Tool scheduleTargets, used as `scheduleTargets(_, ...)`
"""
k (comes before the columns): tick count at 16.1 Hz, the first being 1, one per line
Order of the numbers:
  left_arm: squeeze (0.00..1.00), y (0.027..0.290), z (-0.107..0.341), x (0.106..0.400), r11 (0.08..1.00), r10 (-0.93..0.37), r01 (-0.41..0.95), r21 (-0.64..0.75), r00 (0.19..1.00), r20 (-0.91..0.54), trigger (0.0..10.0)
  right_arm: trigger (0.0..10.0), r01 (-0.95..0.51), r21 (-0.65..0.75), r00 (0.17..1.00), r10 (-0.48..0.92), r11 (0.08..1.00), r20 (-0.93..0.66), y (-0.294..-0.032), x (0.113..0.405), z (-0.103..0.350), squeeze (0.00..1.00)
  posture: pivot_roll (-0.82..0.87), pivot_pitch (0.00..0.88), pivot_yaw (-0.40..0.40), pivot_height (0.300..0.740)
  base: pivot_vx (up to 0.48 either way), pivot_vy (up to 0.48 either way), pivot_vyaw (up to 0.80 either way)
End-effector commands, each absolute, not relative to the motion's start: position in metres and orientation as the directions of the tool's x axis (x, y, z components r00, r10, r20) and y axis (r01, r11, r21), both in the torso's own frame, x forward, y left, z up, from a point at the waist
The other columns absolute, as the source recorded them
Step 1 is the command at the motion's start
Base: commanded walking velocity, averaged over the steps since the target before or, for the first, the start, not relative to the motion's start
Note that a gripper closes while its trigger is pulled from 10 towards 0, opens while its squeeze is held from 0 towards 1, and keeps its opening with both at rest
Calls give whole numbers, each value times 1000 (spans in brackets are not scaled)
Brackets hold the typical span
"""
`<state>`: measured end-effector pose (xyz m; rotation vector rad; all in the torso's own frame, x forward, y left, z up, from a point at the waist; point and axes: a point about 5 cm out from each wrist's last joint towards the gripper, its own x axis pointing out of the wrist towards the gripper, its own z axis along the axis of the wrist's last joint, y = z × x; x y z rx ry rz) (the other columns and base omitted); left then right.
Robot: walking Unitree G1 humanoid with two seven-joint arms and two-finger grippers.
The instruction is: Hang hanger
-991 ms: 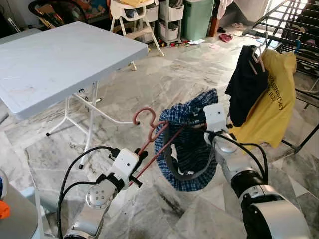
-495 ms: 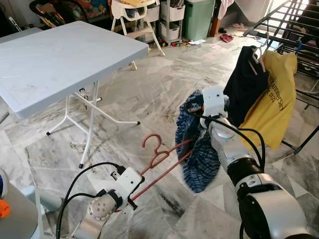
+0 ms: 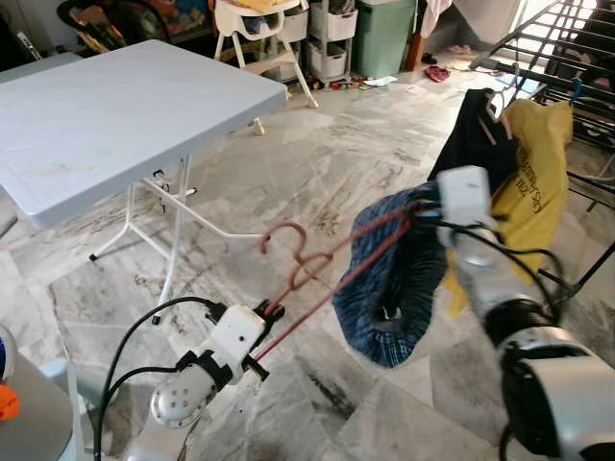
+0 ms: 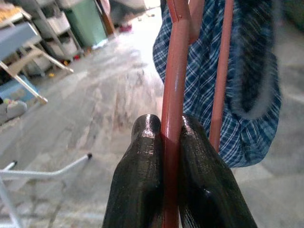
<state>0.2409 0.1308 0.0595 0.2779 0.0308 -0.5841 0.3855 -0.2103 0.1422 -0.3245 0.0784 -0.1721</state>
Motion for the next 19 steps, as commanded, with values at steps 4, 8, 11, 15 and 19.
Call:
scheduleTargets(4, 0, 141, 70, 247, 855, -470, 466, 226, 882, -43, 0, 0, 248, -268, 940, -298, 931, -166, -232, 369, 111, 0, -17, 0, 0, 740, 0, 0, 0)
scheduleTargets(8, 0, 160, 51, 256, 911, -291, 320, 260, 946, -146, 0, 0, 223, -233, 931, -278, 947, -236, -233, 353, 84, 0, -21, 0, 0, 740, 0, 0, 0)
scheduleTargets(11, 0, 169, 31, 256, 949, -111, 171, 265, 968, -226, 7608, 0, 108, -179, 954, -153, 978, -259, -211, 340, 62, 0, -21, 0, -5, 740, 0, 0, 0)
scheduleTargets(15, 0, 186, 25, 254, 966, 180, -121, 226, 948, -261, 10000, 0, 34, -94, 981, -52, 995, -189, -187, 327, 58, 0, -25, 0, 1, 740, 0, 0, 0)
scheduleTargets(19, 0, 202, 40, 242, 936, 270, -205, 286, 939, -213, 10000, 10000, -39, -98, 997, 32, 994, -75, -173, 312, 75, 0, -33, 0, 9, 740, 0, 0, 0)
